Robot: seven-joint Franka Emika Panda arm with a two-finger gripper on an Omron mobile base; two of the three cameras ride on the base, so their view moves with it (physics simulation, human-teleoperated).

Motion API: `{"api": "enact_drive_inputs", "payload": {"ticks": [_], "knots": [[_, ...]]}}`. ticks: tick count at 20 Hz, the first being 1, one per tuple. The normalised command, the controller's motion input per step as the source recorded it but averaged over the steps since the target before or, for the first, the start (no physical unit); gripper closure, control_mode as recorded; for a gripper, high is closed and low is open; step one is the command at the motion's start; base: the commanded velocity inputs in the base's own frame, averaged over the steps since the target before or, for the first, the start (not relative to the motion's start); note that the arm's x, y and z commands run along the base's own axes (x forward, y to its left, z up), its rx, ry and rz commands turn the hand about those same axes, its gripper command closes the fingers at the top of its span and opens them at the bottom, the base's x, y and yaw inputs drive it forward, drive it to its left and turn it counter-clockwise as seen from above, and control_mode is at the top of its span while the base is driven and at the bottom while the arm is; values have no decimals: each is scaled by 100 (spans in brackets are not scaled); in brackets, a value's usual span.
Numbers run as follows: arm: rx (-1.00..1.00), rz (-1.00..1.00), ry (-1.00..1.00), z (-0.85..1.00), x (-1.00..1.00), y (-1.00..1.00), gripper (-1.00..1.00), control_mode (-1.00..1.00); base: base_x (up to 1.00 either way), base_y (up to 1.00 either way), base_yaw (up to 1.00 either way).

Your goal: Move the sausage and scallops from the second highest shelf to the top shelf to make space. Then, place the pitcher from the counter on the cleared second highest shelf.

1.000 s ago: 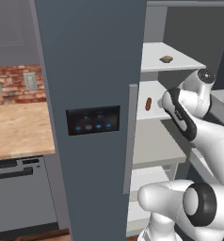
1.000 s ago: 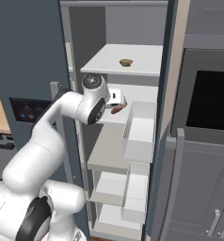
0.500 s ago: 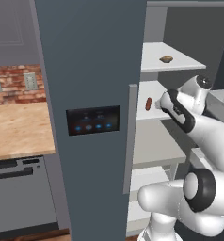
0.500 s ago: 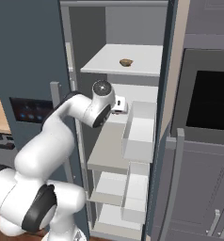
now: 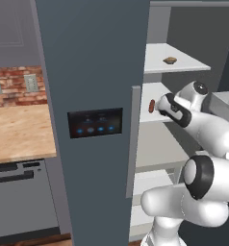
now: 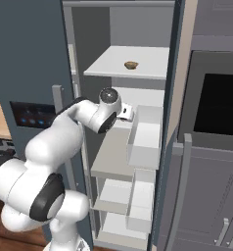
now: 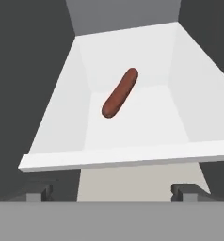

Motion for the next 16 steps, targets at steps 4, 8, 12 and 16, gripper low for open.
{"api": "enact_drive_inputs", "payload": {"ticks": [4,8,12,16], "knots": [[9,-2,0,-16,33,0,-100,-100,0,0,0],[9,0,1,-6,30,0,-100,-100,0,0,0],[7,0,4,0,36,0,-100,-100,0,0,0],[1,0,4,0,30,0,-100,-100,0,0,0]]}}
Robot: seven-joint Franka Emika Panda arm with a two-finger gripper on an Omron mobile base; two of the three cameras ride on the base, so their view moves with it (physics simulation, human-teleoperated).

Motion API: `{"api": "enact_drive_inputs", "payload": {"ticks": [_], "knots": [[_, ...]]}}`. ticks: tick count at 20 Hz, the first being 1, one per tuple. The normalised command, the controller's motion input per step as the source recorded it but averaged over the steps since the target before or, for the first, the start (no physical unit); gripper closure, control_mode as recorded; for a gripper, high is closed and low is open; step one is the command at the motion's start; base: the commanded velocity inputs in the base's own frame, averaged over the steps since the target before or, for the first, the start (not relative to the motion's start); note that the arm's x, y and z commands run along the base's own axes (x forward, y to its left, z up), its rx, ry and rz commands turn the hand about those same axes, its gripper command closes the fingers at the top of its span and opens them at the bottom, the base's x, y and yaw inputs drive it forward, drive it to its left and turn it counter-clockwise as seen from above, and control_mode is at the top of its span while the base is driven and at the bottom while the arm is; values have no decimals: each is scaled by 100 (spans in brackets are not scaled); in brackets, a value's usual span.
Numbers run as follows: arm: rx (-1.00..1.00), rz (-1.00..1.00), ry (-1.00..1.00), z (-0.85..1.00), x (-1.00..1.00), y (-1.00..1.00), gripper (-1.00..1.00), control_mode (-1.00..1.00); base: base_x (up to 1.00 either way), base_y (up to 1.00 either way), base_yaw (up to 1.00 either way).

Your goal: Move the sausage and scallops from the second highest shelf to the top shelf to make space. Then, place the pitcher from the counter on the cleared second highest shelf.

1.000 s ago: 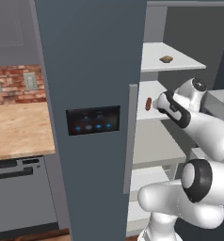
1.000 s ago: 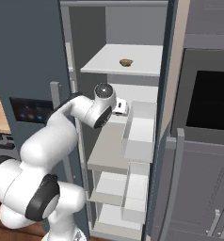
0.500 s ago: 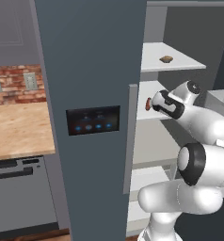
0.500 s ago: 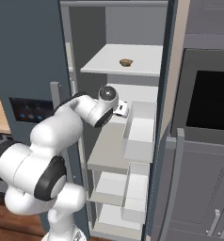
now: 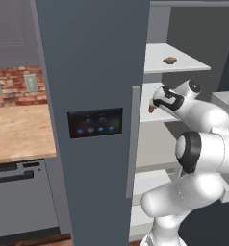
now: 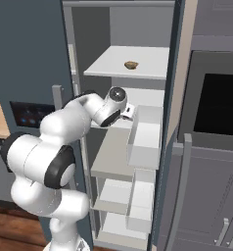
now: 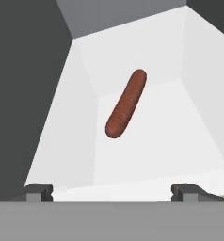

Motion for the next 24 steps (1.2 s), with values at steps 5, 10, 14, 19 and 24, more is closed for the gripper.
{"api": "enact_drive_inputs", "payload": {"ticks": [5,10,14,19,24], "knots": [[0,0,2,-11,30,-6,-100,-100,0,0,0],[0,0,1,-23,27,-16,-100,-100,0,0,0],[0,0,0,-24,25,-19,-100,-100,0,0,0],[0,0,0,-12,30,-5,-100,-100,0,0,0],[0,0,2,-6,39,0,-100,-100,0,0,0]]}}
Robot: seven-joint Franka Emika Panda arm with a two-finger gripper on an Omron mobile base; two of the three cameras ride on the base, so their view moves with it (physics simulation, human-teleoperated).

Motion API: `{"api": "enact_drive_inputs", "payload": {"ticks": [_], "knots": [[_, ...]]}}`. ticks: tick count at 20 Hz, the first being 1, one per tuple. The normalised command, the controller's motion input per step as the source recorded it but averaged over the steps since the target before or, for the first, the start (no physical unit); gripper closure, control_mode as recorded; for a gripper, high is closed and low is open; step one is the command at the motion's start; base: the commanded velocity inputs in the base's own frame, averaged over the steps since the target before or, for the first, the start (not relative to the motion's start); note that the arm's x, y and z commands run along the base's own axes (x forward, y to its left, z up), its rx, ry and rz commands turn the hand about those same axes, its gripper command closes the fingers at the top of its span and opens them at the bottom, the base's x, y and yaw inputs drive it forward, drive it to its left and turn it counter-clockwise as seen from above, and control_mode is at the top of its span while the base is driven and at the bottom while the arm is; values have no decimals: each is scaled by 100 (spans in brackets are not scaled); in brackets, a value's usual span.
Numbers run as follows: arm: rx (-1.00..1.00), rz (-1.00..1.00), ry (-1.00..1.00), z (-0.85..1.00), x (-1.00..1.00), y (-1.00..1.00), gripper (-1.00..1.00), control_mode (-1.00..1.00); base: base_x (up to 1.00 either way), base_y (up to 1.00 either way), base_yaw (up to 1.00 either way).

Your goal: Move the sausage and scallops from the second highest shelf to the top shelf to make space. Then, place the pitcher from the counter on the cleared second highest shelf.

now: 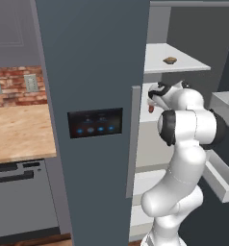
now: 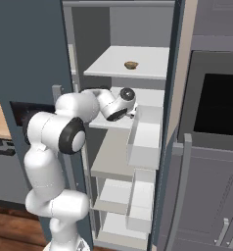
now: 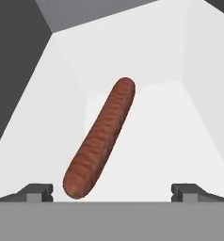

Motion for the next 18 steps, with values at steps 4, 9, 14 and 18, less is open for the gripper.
{"api": "enact_drive_inputs", "payload": {"ticks": [4,9,14,18], "knots": [[0,0,2,-9,42,0,-100,-100,0,0,0],[0,1,2,-16,39,0,-100,-100,0,0,0],[0,1,3,-15,42,0,-100,-100,0,0,0],[0,2,3,-16,45,0,-100,-100,0,0,0]]}}
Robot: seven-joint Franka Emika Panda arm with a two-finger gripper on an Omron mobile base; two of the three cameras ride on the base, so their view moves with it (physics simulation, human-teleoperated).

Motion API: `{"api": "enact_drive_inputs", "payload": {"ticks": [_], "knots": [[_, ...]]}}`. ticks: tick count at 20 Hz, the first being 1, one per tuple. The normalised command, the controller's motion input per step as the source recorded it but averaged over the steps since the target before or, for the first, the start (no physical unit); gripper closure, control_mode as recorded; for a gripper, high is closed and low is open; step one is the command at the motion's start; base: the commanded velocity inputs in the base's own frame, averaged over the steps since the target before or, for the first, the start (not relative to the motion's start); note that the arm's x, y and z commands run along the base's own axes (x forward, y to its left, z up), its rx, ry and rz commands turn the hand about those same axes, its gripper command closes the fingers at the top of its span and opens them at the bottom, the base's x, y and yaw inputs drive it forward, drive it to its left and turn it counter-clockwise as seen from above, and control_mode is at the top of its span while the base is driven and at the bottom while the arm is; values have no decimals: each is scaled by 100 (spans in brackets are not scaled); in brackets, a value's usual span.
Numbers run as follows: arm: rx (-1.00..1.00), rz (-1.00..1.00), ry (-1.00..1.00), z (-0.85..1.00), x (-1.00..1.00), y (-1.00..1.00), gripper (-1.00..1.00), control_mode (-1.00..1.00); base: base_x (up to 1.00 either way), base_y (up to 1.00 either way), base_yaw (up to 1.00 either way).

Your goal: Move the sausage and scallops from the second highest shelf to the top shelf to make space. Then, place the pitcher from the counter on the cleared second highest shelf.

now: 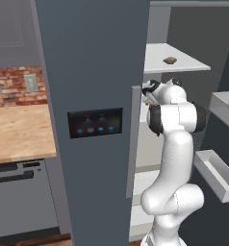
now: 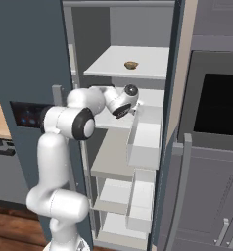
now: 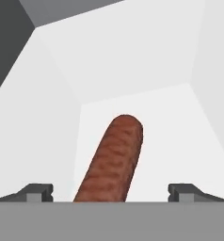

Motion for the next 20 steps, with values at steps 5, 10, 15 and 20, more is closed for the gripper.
{"api": "enact_drive_inputs", "payload": {"ticks": [5,10,15,20], "knots": [[0,2,4,-23,43,0,-100,-100,0,0,0],[0,1,7,-44,24,0,100,-100,0,0,0],[0,0,12,-67,-7,0,100,-100,0,0,0],[-3,0,13,-63,-47,5,100,-100,0,0,0]]}}
